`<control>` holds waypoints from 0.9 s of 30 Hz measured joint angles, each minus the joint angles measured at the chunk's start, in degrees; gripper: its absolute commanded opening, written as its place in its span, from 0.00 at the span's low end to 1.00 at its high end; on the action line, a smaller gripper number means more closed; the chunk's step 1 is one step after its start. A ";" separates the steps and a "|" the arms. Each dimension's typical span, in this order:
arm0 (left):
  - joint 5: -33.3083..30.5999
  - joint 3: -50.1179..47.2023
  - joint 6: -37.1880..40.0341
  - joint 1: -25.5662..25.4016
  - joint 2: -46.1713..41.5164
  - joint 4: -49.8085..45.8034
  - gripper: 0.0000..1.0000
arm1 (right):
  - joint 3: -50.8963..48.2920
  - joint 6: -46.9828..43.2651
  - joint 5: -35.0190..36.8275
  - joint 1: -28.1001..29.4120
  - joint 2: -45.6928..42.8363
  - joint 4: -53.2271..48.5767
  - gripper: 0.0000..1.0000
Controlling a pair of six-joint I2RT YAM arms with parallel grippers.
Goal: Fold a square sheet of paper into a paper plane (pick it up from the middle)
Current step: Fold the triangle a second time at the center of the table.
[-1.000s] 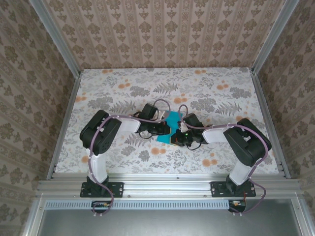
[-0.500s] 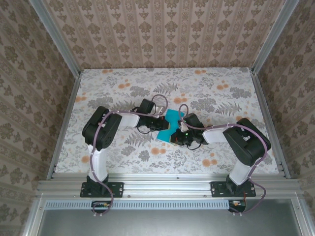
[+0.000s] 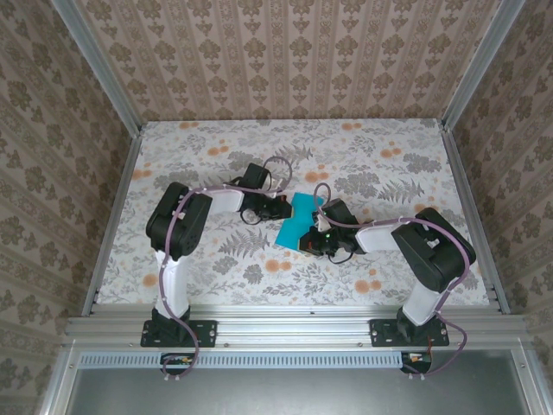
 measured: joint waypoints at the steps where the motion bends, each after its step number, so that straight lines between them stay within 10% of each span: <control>1: -0.79 0.55 0.44 0.07 0.07 -0.48 0.00 | 0.04 0.02 -0.02 0.00 -0.17 -0.44 0.04; 27: -6.36 -8.15 1.18 -2.89 -18.82 -2.97 0.42 | 5.31 -5.38 -1.29 -6.88 -14.27 -18.97 0.40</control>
